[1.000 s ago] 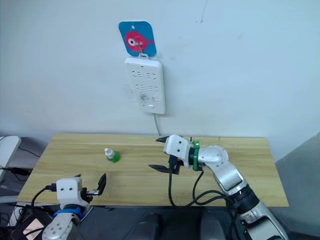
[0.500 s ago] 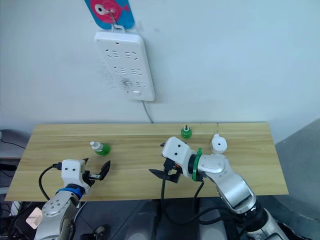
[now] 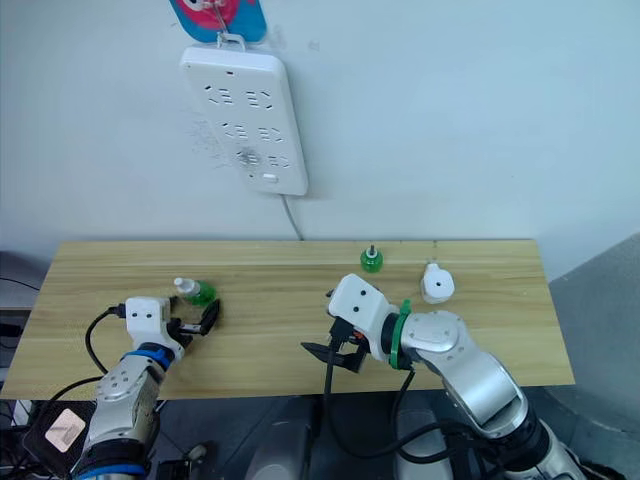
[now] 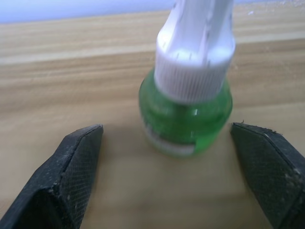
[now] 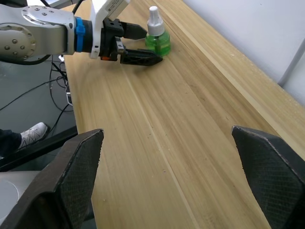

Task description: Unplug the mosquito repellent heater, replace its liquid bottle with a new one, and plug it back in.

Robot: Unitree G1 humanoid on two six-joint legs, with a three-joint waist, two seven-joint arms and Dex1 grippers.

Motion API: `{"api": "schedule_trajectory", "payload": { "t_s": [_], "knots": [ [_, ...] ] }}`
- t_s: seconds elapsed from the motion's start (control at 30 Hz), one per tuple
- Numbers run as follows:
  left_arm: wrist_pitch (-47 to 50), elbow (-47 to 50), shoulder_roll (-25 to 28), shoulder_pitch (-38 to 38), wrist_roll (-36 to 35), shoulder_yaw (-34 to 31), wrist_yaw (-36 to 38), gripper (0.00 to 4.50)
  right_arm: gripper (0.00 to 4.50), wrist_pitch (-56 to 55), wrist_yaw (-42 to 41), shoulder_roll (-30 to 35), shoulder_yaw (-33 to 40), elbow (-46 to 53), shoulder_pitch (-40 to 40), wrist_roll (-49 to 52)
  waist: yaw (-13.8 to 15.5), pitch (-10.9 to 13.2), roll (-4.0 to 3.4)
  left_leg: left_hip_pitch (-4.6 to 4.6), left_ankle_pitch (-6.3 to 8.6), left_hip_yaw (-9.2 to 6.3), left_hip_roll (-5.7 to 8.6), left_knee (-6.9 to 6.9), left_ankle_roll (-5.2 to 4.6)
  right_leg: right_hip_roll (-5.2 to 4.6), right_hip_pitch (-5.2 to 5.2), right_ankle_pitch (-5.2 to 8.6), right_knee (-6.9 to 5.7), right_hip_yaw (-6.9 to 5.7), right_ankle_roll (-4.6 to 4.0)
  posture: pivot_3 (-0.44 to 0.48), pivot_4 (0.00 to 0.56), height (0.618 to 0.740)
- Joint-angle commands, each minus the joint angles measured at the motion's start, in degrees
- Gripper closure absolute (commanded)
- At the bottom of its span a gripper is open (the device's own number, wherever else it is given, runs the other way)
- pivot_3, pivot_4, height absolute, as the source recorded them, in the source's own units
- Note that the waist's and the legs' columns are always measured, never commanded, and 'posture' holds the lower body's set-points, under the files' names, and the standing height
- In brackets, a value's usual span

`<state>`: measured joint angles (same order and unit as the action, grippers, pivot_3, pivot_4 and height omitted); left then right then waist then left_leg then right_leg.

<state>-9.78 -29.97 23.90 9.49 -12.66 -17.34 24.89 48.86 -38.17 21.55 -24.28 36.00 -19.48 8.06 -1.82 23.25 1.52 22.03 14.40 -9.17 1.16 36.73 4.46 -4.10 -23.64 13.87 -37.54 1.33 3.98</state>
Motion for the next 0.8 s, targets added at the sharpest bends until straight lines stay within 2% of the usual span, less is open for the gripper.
{"api": "schedule_trajectory", "payload": {
  "t_s": [0.03,0.1,0.3,0.47,0.57,0.67,0.73,0.77,0.8],
  "knots": [
    [-2.68,-2.59,0.34,-0.37,1.01,0.90,1.53,0.18,0.00,0.23,0.71,0.25,-0.32,3.39,0.93,1.51,-0.01,0.01,0.00,0.00,0.00,0.01,0.00,-0.04,0.00,0.00,0.00,0.00,0.05,0.00,0.00,-0.068,0.528,0.740],
    [-4.00,-3.71,0.24,0.04,1.35,1.22,1.73,0.52,0.00,0.47,0.95,0.37,-0.24,3.54,1.03,1.84,-0.01,0.02,0.00,0.00,0.00,0.01,-0.02,-0.18,0.00,0.00,0.01,-0.05,0.27,0.00,0.09,-0.067,0.528,0.740],
    [-8.97,-9.46,1.05,3.00,3.53,2.28,1.14,2.31,0.00,1.06,1.09,1.46,0.56,3.96,0.90,3.04,0.02,0.02,0.01,0.00,-0.01,0.02,0.00,-0.39,0.01,-0.05,0.06,-0.08,0.58,0.00,0.15,-0.081,0.524,0.740],
    [-12.61,-10.14,0.74,2.36,5.15,3.50,1.14,2.32,0.00,0.47,0.75,3.23,1.34,4.26,1.51,3.99,-0.06,-0.01,0.05,-0.08,-0.03,0.06,-0.01,-0.63,0.05,-0.07,0.05,-0.05,0.66,0.05,0.11,-0.079,0.507,0.740],
    [-12.51,-0.17,1.03,-1.92,5.29,6.69,4.99,2.32,0.00,0.12,-0.06,4.43,3.02,5.30,1.54,5.37,-0.11,-0.03,0.08,-0.06,-0.02,0.07,-0.02,-0.72,0.07,-0.08,0.03,-0.07,0.71,0.06,0.27,-0.060,0.483,0.740],
    [-7.84,11.94,1.83,-5.19,3.99,9.63,8.37,2.32,0.00,0.18,-0.93,5.03,5.41,5.76,0.31,7.81,0.16,-0.09,0.19,0.04,-0.01,0.08,0.00,-0.76,0.10,-0.15,-0.01,-0.11,0.79,0.06,0.37,-0.051,0.471,0.740],
    [-5.34,17.74,2.67,-6.16,3.84,11.71,10.63,2.32,0.00,-0.08,-1.11,4.73,6.34,4.97,-0.64,8.92,0.35,-0.11,0.24,0.14,-0.05,-0.05,0.01,-0.76,0.17,-0.16,-0.04,-0.10,0.81,-0.04,0.37,-0.038,0.441,0.740],
    [-2.94,21.09,3.36,-6.36,3.28,13.21,12.61,2.32,0.00,0.04,-0.81,3.95,6.89,4.15,-1.35,9.59,0.35,-0.31,0.49,0.22,-0.08,-0.09,0.00,-0.76,0.22,-0.17,-0.08,-0.09,0.80,-0.09,0.34,-0.034,0.417,0.740],
    [3.26,28.71,5.57,-6.13,0.62,15.77,16.43,2.32,0.00,1.26,-0.36,3.11,7.91,4.16,-2.99,10.70,0.31,-0.40,0.61,0.25,-0.11,-0.10,-0.03,-0.75,0.27,-0.17,-0.08,-0.08,0.78,-0.16,0.32,-0.034,0.397,0.740]
  ]
}}
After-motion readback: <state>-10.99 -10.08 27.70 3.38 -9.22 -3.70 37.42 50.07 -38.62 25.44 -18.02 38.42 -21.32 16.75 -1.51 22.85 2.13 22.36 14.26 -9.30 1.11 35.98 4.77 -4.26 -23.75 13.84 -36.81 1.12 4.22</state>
